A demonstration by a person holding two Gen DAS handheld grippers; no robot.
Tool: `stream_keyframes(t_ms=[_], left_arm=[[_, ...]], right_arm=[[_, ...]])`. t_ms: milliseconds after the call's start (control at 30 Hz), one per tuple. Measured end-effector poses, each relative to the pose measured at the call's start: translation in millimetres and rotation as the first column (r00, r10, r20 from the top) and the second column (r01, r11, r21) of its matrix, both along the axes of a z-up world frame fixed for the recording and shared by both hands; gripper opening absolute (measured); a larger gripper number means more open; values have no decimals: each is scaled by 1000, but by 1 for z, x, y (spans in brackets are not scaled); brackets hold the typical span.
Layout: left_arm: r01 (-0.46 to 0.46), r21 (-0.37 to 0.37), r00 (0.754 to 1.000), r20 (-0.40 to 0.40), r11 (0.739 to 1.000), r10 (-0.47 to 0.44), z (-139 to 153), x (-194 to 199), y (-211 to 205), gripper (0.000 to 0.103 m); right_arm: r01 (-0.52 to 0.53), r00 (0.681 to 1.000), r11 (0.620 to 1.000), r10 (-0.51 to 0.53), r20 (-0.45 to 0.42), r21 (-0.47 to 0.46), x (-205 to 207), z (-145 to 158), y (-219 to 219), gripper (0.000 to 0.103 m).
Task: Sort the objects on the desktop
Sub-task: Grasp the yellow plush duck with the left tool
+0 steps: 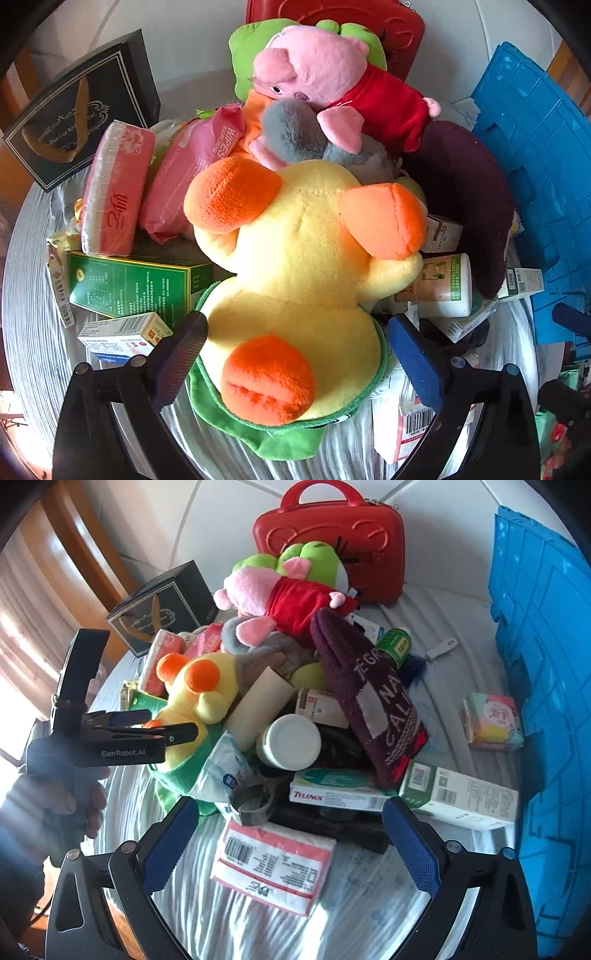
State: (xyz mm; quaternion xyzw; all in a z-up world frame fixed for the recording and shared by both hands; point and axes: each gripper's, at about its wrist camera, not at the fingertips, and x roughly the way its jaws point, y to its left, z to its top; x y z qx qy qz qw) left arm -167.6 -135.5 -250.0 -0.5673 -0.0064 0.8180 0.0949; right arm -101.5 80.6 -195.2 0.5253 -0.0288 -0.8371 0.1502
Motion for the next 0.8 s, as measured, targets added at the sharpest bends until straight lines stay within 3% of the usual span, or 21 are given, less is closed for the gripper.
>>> stream_keyframes(t_ms=[500,800], left_arm=[[33,-25,999,19,999,-33,-30,-17,4,99],[45,-46,999,30,998,-43,-42,-23,13,103]], right_arm=[[82,996,996,-80,49,-30,-49,-57,-23,100],[127,990,991,-125,63,-37,-67,-73,-27,97]])
